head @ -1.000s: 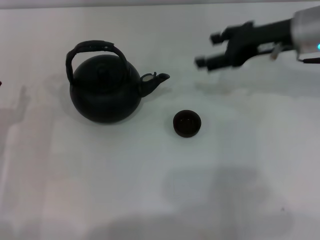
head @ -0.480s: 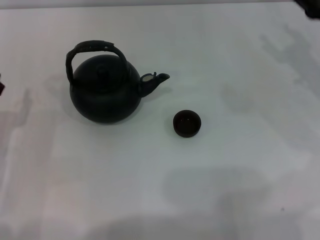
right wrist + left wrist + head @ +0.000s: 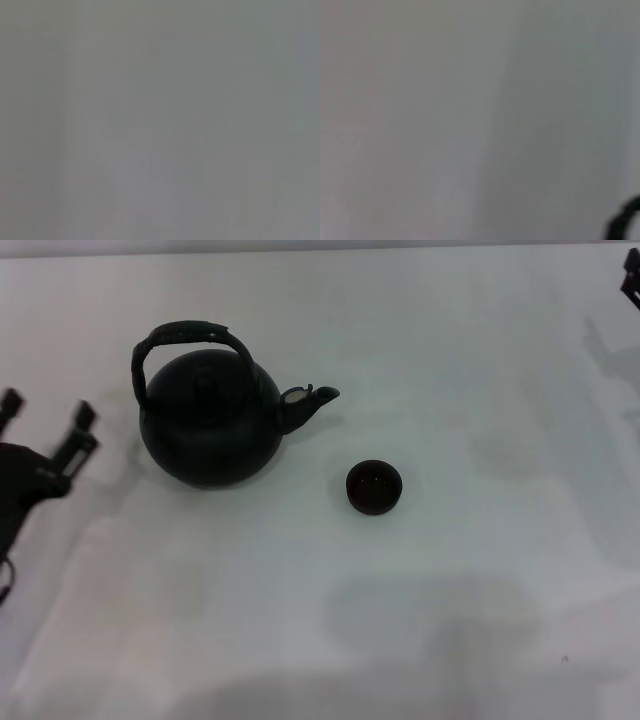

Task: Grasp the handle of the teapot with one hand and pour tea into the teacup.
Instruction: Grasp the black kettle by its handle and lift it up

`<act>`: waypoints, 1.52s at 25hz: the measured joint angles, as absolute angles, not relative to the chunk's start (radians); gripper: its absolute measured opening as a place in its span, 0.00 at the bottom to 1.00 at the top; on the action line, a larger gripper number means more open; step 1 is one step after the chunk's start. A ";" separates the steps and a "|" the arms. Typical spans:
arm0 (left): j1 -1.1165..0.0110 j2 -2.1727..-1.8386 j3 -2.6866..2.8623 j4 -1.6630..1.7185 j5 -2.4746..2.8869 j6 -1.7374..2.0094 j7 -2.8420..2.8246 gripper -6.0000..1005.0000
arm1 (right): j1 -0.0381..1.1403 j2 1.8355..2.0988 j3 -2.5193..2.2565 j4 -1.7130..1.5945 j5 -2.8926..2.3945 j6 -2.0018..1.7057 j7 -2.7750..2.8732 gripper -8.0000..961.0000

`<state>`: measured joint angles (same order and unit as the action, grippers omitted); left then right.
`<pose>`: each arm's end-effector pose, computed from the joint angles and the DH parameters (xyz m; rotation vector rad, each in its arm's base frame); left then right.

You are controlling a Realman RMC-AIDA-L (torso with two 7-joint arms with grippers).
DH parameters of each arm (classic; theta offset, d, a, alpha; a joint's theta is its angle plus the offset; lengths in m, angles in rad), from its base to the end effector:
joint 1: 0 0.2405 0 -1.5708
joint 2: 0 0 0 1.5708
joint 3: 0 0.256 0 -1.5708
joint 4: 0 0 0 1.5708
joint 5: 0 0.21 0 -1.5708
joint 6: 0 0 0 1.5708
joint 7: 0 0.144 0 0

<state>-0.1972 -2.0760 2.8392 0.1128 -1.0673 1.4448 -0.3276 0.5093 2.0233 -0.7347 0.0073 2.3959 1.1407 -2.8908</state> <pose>-0.3536 0.2211 -0.0354 -1.7578 -0.6333 -0.8248 0.3546 0.3458 0.0195 -1.6350 0.5276 0.5853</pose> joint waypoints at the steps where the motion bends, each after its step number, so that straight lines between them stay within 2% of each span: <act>1: -0.198 -2.076 2.839 0.113 -1.030 1.446 -0.327 0.87 | 0.510 2.023 -0.728 0.007 2.396 1.131 -2.880 0.90; 14: -0.250 -2.083 2.832 0.124 -0.971 1.425 -0.317 0.84 | 0.531 2.023 -0.724 0.000 2.399 1.077 -2.797 0.90; 26: -0.355 -2.083 2.830 0.128 -1.009 1.307 -0.312 0.78 | 0.527 2.022 -0.724 -0.001 2.401 1.081 -2.763 0.90; 38: -0.366 -2.083 2.830 0.130 -1.014 1.251 -0.312 0.71 | 0.532 2.022 -0.724 -0.009 2.402 1.083 -2.730 0.90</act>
